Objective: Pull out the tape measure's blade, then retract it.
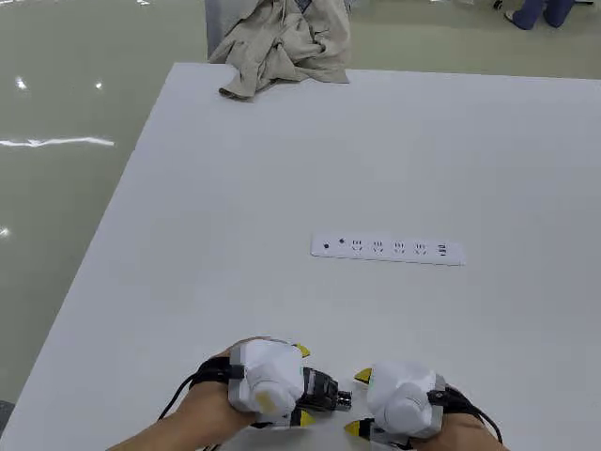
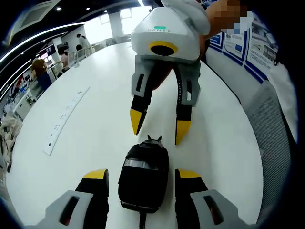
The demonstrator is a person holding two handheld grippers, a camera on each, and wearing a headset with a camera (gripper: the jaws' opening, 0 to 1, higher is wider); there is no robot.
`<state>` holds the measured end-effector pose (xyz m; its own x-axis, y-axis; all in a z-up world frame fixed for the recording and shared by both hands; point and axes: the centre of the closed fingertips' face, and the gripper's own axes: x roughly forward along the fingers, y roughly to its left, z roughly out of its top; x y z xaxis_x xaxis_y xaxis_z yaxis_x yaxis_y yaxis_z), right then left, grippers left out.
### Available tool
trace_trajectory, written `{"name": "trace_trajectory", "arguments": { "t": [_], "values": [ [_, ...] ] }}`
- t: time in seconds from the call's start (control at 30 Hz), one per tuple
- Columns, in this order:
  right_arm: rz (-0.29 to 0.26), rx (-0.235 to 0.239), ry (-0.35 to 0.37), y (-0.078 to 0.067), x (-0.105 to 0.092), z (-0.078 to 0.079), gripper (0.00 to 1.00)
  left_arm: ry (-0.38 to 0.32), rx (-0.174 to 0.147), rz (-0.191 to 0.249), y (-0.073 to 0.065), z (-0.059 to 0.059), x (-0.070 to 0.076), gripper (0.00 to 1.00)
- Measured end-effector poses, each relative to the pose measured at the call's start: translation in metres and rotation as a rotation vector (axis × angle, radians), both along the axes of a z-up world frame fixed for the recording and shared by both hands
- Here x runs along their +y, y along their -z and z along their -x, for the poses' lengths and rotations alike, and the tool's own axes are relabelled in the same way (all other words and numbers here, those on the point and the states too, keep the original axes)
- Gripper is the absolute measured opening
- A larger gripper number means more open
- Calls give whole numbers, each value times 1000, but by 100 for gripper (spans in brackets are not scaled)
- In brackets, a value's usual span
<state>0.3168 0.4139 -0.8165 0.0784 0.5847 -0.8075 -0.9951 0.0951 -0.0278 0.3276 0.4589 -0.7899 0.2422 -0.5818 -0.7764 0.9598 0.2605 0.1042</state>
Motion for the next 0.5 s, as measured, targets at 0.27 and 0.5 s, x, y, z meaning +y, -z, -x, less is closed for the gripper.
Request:
{"name": "trace_trajectory", "arguments": {
  "t": [0.27, 0.5],
  "values": [
    [6, 14, -12, 5, 2, -1, 38, 40, 20, -19, 5, 2, -2, 47],
    [6, 20, -32, 7, 4, -1, 32, 76, 25, -41, 7, 5, -5, 43]
  ]
}}
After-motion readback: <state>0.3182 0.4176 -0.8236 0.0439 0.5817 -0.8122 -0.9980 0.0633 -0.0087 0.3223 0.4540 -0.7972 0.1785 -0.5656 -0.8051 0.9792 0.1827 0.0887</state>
